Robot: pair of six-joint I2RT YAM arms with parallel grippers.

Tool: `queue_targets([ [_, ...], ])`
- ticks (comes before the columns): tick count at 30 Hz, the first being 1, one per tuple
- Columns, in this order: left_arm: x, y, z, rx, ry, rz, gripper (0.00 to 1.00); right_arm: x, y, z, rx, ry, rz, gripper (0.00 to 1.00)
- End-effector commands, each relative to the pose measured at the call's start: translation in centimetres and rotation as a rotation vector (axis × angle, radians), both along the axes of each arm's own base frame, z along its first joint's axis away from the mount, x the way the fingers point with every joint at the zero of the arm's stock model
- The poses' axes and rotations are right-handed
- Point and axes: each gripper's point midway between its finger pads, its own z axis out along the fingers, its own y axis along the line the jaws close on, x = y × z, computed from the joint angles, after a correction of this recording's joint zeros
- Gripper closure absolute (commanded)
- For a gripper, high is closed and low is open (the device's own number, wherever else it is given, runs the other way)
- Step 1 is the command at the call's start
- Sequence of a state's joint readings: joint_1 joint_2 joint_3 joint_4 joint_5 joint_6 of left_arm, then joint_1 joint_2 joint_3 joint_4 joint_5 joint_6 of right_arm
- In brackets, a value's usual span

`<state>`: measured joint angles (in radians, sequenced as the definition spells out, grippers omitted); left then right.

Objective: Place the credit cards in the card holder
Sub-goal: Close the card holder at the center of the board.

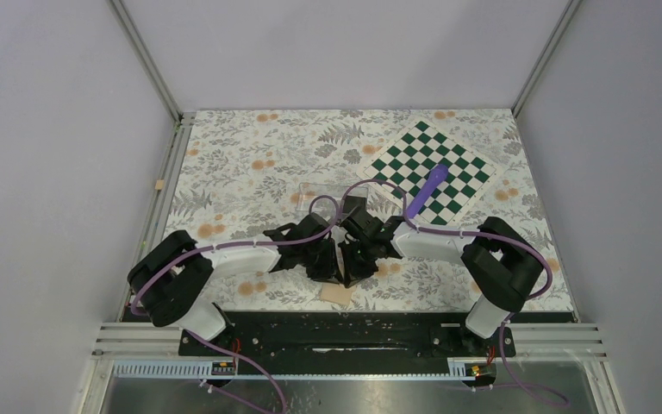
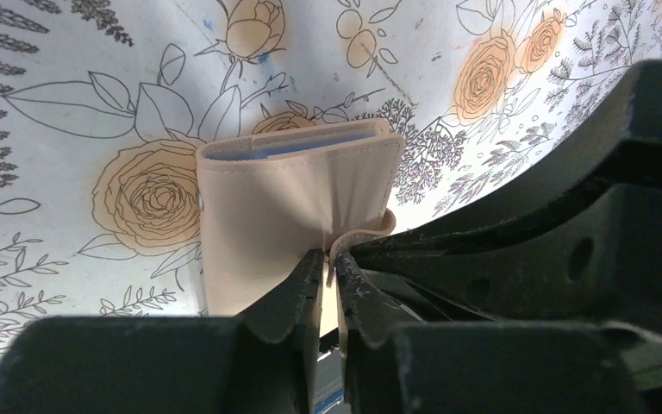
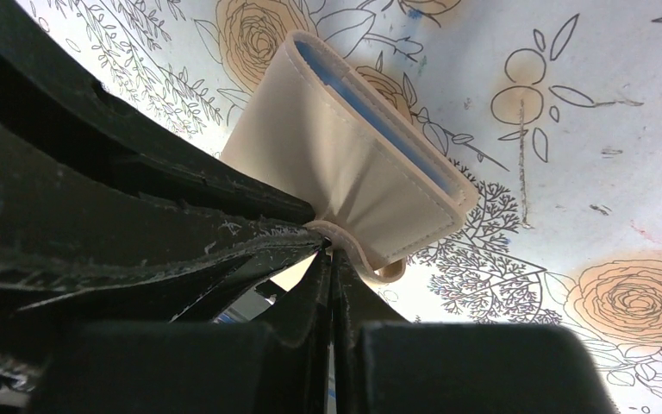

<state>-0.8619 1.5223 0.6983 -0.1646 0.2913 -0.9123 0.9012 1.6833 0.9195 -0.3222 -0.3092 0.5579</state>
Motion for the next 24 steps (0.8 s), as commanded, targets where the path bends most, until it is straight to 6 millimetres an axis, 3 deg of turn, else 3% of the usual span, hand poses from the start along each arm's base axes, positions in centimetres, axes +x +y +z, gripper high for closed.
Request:
queue_targets([
  [1, 0.7, 0.3, 1.1, 0.027, -0.071, 0.01, 0.86, 0.2, -0.5, -2.0, -0.057, -0.024, -0.001, 1.0],
  [8, 0.5, 0.3, 0.9, 0.028, -0.061, 0.003, 0.87, 0.2, -0.5, -2.0, -0.057, -0.022, -0.002, 1.0],
  [13, 0.4, 0.2, 0.3, 0.029, -0.05, -0.004, 1.0, 0.2, -0.3, -1.9, -0.05, -0.019, 0.0, 1.0],
  [24, 0.2, 0.8, -0.5, 0.068, -0.032, 0.001, 1.0, 1.2, 1.1, 0.1, 0.026, -0.067, -0.006, 1.0],
])
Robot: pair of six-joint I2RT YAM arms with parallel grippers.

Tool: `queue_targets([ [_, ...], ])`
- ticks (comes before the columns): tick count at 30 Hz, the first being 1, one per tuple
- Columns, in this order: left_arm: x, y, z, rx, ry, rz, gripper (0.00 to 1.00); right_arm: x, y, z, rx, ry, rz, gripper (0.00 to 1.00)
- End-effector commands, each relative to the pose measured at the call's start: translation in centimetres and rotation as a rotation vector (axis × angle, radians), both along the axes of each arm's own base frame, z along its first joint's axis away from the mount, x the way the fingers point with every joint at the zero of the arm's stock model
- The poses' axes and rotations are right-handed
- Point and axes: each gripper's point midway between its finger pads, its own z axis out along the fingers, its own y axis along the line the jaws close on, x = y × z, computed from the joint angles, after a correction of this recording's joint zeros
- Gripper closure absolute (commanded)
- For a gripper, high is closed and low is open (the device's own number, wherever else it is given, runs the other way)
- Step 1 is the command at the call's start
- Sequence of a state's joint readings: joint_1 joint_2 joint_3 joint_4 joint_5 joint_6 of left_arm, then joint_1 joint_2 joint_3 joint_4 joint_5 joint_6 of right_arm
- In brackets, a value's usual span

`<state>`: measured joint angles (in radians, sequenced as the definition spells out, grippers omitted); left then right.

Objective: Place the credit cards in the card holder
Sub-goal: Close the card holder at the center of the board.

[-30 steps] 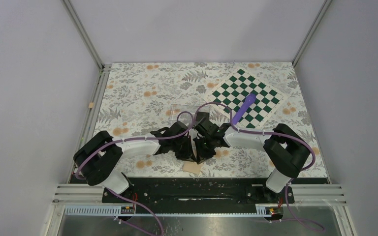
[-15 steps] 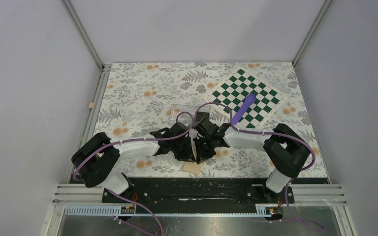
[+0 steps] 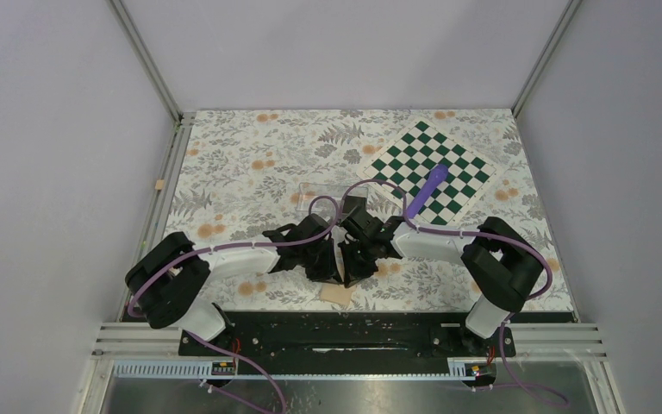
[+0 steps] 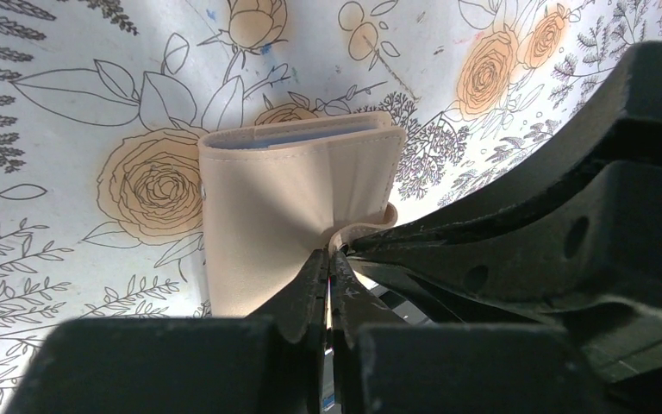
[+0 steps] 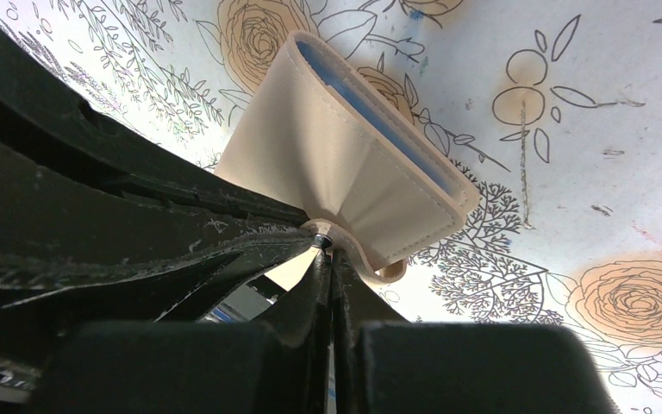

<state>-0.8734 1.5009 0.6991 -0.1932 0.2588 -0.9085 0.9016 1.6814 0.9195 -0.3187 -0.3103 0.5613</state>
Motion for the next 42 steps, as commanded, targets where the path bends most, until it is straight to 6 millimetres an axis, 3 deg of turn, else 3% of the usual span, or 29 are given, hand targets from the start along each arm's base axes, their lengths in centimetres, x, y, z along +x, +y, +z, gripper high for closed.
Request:
queue_targets([
  [1, 0.3, 0.5, -0.8, 0.05, -0.008, 0.001, 1.0, 1.2, 1.1, -0.1, 0.02, -0.063, -0.004, 1.0],
  [6, -0.4, 1.3, -1.9, 0.098, 0.034, 0.02, 1.0, 1.1, 0.7, -1.4, -0.034, -0.033, -0.009, 1.0],
  [20, -2.7, 5.0, -4.1, 0.343, 0.13, 0.09, 1.0, -0.7, -3.3, -5.1, -0.236, 0.046, -0.046, 1.0],
  [27, -2.3, 3.7, -3.6, 0.321, 0.101, 0.045, 1.0, -0.6, -1.5, -3.6, -0.123, 0.038, -0.019, 1.0],
  [28, -2.1, 3.1, -3.2, 0.281, 0.083, 0.039, 0.96, -0.5, -1.0, -3.0, -0.091, 0.029, -0.017, 1.0],
  [30, -1.3, 1.7, -1.7, 0.178, 0.035, 0.036, 0.69, -0.3, -0.1, -1.4, -0.021, 0.002, -0.009, 1.0],
  [32, -0.3, -0.2, 1.2, 0.023, -0.034, 0.032, 0.49, 0.2, 0.4, 0.3, 0.039, -0.044, -0.009, 1.0],
  [34, 0.9, -1.3, 4.1, -0.12, -0.099, 0.056, 0.33, 1.0, 0.7, 2.6, 0.106, -0.096, -0.028, 0.9],
  [38, 3.6, -1.4, 9.6, -0.437, -0.221, 0.122, 0.05, 3.4, -0.7, 5.7, 0.202, -0.17, -0.121, 0.53],
  [42, 6.2, 2.9, 11.5, -0.576, -0.319, 0.227, 0.01, 6.3, -5.2, 7.5, 0.219, -0.274, -0.255, 0.17],
])
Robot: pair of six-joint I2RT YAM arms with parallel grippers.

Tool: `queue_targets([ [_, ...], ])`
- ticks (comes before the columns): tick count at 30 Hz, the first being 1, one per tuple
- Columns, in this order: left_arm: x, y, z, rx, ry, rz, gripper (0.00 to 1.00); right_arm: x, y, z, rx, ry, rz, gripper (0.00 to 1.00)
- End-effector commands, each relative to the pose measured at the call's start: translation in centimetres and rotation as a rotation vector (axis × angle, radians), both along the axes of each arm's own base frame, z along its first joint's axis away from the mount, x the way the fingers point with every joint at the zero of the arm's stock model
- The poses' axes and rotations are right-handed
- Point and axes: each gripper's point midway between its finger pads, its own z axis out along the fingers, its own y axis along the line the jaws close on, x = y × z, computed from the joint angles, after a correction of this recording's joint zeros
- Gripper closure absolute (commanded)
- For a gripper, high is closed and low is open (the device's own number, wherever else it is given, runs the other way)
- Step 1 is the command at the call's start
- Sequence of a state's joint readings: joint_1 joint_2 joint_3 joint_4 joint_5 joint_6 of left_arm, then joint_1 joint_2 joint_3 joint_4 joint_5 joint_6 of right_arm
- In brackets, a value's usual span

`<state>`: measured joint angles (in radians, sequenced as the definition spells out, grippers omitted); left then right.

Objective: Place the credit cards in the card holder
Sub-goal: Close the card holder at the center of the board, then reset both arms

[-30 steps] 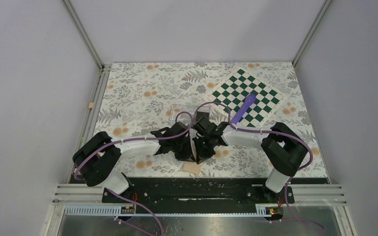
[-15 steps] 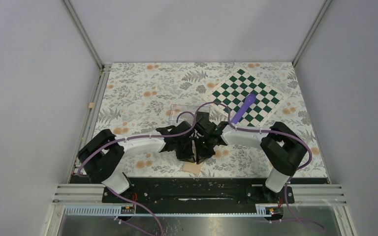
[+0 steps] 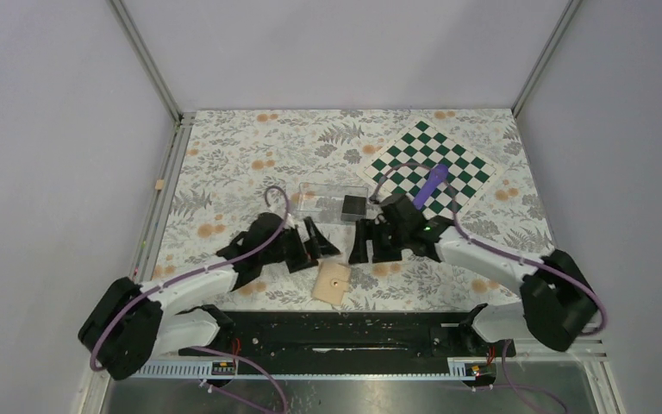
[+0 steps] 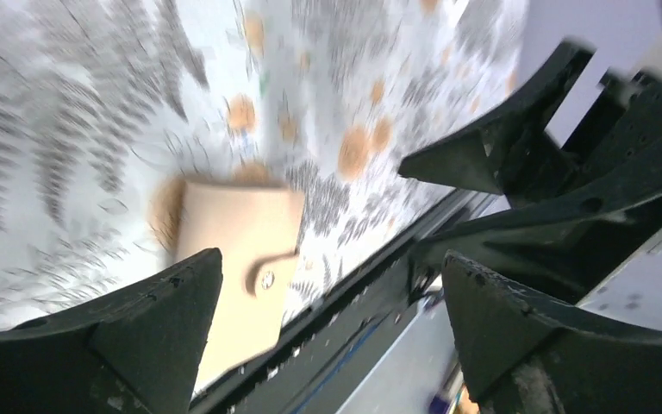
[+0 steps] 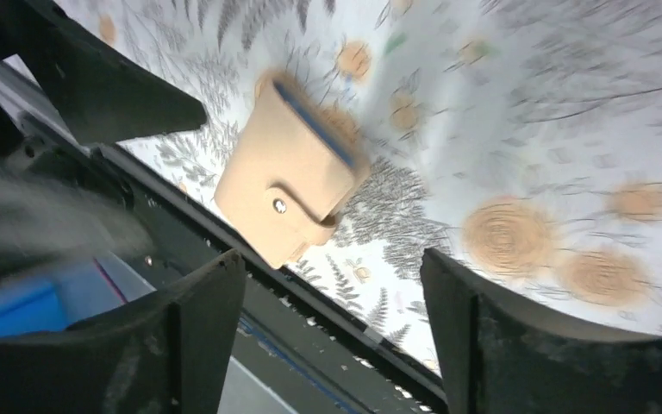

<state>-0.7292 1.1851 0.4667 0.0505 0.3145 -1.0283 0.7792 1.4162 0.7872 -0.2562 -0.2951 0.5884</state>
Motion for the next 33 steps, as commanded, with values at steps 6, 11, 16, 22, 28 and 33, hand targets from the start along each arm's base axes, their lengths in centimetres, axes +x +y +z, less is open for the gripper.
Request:
queue_targets([
  [6, 8.8, 10.5, 6.5, 0.05, -0.44, 0.283, 0.01, 6.6, -14.2, 3.1, -0.217, -0.43, -0.377, 0.0],
  [11, 11.6, 18.7, 7.3, 0.471, -0.683, 0.486, 0.01, 8.4, -19.5, 4.8, -0.283, -0.566, -0.566, 0.0],
  [16, 12.7, 24.0, 6.9, 0.718, -0.805, 0.648, 0.01, 11.2, -23.7, 5.0, -0.525, -0.781, -0.571, 0.01],
  [22, 16.1, 24.7, 5.9, 0.859, -0.889, 0.531, 0.01, 13.7, -25.4, 3.3, -0.525, -0.968, -0.641, 0.0],
  [28, 18.2, 23.9, 5.2, 0.738, -0.996, 0.505, 0.01, 16.8, -27.2, 3.6, -0.445, -0.927, -0.708, 0.01],
  [33, 19.1, 24.5, 5.8, 0.795, -1.062, 0.485, 0.01, 19.2, -27.8, 3.9, -0.442, -0.981, -0.689, 0.01],
])
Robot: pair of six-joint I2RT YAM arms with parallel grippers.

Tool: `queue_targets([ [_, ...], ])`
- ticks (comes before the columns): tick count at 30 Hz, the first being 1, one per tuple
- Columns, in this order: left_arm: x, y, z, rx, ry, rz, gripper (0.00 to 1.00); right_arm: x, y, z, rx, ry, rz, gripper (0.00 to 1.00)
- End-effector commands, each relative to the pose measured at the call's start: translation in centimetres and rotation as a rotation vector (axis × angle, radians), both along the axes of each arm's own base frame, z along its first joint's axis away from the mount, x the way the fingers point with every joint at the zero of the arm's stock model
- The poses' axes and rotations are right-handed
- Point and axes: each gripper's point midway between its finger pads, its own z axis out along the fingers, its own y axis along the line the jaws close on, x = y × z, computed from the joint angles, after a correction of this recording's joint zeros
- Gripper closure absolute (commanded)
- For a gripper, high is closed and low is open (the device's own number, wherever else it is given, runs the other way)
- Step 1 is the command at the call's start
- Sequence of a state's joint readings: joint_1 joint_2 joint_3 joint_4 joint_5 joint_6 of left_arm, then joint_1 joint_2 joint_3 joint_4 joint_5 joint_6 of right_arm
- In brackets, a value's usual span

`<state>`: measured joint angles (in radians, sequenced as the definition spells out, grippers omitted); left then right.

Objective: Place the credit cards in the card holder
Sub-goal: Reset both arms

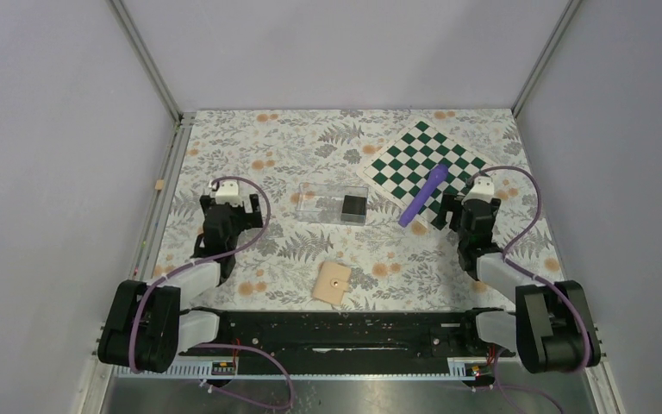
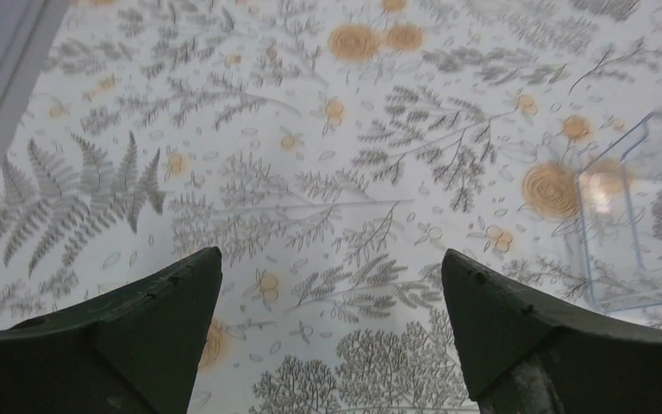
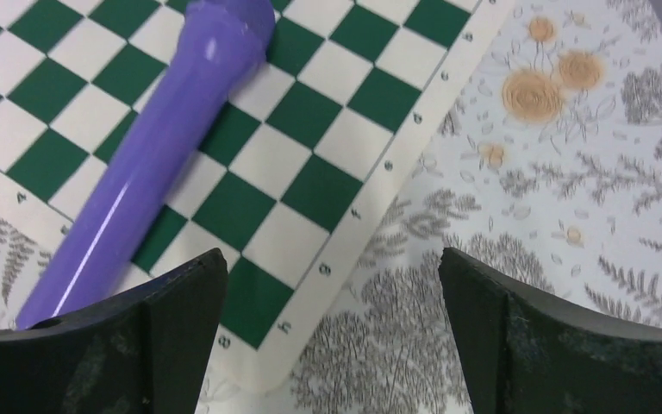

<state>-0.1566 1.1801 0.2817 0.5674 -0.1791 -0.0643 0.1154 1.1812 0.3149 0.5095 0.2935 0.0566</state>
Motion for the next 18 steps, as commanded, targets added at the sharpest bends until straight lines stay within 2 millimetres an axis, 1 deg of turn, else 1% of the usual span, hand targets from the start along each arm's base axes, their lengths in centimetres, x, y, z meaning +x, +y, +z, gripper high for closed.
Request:
queue_targets([
  [1, 2.3, 0.4, 5.5, 0.046, -0.288, -0.031, 0.01, 3.8, 0.4, 3.0, -0.007, -0.179, 0.049, 0.02],
  [2, 2.3, 1.5, 5.1, 0.01, -0.334, 0.02, 0.01, 4.0, 0.1, 2.5, 0.006, -0.232, 0.04, 0.02],
  [3, 2.2, 2.3, 5.0, -0.004, -0.37, 0.056, 0.01, 3.7, -0.2, 3.3, 0.018, -0.3, 0.029, 0.02],
  [4, 2.2, 2.6, 4.4, -0.025, -0.318, 0.073, 0.01, 3.3, -0.4, 3.0, 0.02, -0.269, 0.016, 0.01],
  [5, 2.5, 2.9, 4.5, -0.03, -0.299, 0.094, 0.01, 3.4, -0.6, 2.6, 0.02, -0.238, 0.005, 0.01],
  [6, 2.9, 3.0, 4.6, -0.017, -0.305, 0.102, 0.01, 3.9, -0.5, 3.0, 0.017, -0.26, 0.01, 0.01],
  [7, 3.1, 3.1, 4.1, -0.016, -0.278, 0.108, 0.01, 3.9, -0.6, 3.1, 0.02, -0.27, 0.003, 0.02],
  [9, 3.2, 3.0, 4.3, -0.015, -0.283, 0.106, 0.01, 3.6, -0.9, 3.0, 0.022, -0.264, -0.016, 0.02],
  [15, 3.1, 2.8, 4.1, -0.011, -0.273, 0.093, 0.01, 3.8, -0.9, 2.9, 0.02, -0.259, -0.016, 0.02],
  [16, 3.2, 2.5, 4.1, -0.002, -0.276, 0.072, 0.01, 3.8, -0.9, 2.9, 0.021, -0.257, -0.017, 0.02],
  [17, 3.3, 1.5, 4.1, 0.005, -0.273, 0.008, 0.01, 3.8, -0.9, 2.9, 0.021, -0.258, -0.017, 0.02],
  [18, 3.1, 1.4, 4.0, 0.003, -0.27, -0.001, 0.01, 3.8, -0.9, 2.9, 0.02, -0.259, -0.018, 0.02],
])
